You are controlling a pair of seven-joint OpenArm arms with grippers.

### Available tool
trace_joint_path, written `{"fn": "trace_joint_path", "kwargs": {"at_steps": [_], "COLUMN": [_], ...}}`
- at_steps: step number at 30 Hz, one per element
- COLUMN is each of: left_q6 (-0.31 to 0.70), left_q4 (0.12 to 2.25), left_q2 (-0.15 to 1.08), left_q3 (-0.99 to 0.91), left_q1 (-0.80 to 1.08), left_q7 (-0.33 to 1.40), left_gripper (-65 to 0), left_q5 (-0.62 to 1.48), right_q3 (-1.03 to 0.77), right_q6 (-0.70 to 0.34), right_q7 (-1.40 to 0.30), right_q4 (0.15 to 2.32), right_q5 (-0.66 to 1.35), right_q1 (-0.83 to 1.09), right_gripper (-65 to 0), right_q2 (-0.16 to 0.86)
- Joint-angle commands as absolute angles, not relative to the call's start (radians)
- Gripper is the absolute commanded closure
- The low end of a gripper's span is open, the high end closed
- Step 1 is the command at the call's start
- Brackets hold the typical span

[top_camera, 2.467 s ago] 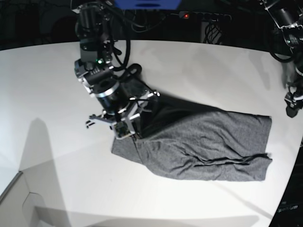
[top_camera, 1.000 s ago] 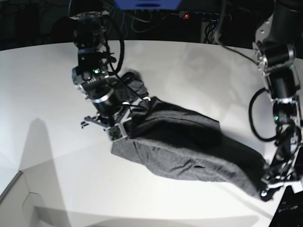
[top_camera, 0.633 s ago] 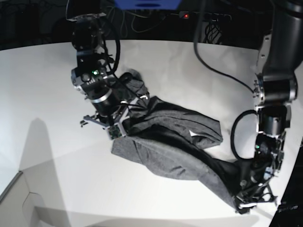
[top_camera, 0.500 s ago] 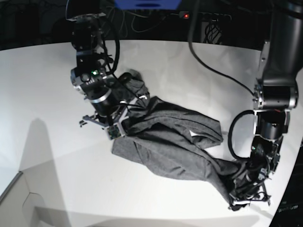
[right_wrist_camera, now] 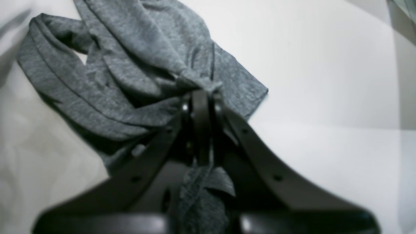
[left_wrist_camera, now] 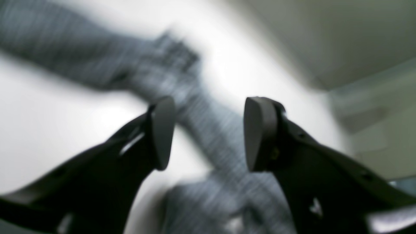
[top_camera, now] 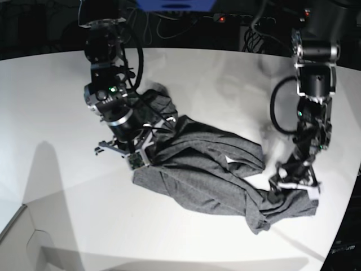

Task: Layout the t-shirt on the table in an organized manner, then fold the t-shirt properly
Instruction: 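Grasp the shirt's opposite end with the left gripper, then pull the shirt apart with both grippers and release it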

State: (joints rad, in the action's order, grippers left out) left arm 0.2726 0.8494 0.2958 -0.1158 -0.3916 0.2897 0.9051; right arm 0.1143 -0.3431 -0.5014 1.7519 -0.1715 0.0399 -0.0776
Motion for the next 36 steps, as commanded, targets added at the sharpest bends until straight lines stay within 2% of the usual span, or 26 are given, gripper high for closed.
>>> {"fn": "trace_joint_path", "kwargs": {"at_steps": [1, 7, 12, 23, 25, 27, 28, 31, 33, 36], "left_q6": [0.292, 0.292, 0.292, 0.292, 0.292, 0.292, 0.292, 0.300, 0.302, 0.303], "left_q4": [0.863, 0.779, 0.776, 0.774, 0.774, 0.774, 0.776, 0.783, 0.808, 0.914], "left_q2": [0.303, 0.266, 0.262, 0.257, 0.262, 0.265, 0.266, 0.312, 0.335, 0.381], "left_q3": [-0.117, -0.104, -0.070, -0.041, 0.001, 0.030, 0.028, -0.033, -0.122, -0.289], "left_q1": [-0.420, -0.403, -0.403, -0.326, -0.323, -0.320, -0.320, -0.308, -0.300, -0.228], "left_q7": [0.265, 0.266, 0.269, 0.274, 0.274, 0.274, 0.275, 0.369, 0.432, 0.515], "left_gripper": [-32.8, -32.8, -32.9, -32.3, -24.1, -5.0, 0.0, -3.7, 0.0, -0.3], "left_q5": [0.920, 0.905, 0.777, 0.765, 0.765, 0.769, 0.769, 0.780, 0.808, 0.823], "right_q3": [0.117, 0.119, 0.119, 0.117, 0.116, 0.117, 0.117, 0.117, 0.117, 0.120], "right_q6": [-0.341, -0.341, -0.341, -0.341, -0.341, -0.341, -0.341, -0.341, -0.341, -0.341], "right_q7": [-0.473, -0.473, -0.475, -0.475, -0.475, -0.475, -0.475, -0.475, -0.475, -0.472], "right_q4": [1.768, 1.768, 1.768, 1.768, 1.768, 1.768, 1.768, 1.768, 1.768, 1.770], "right_q5": [-0.162, -0.160, -0.160, -0.160, -0.160, -0.160, -0.160, -0.160, -0.160, -0.159], "right_q1": [0.025, 0.030, 0.033, 0.035, 0.035, 0.035, 0.035, 0.035, 0.036, 0.062], "right_gripper": [0.0, 0.0, 0.0, 0.0, 0.0, 0.0, 0.0, 0.0, 0.0, 0.0], "right_q2": [-0.081, -0.081, -0.082, -0.082, -0.082, -0.082, -0.082, -0.082, -0.082, -0.082]}}
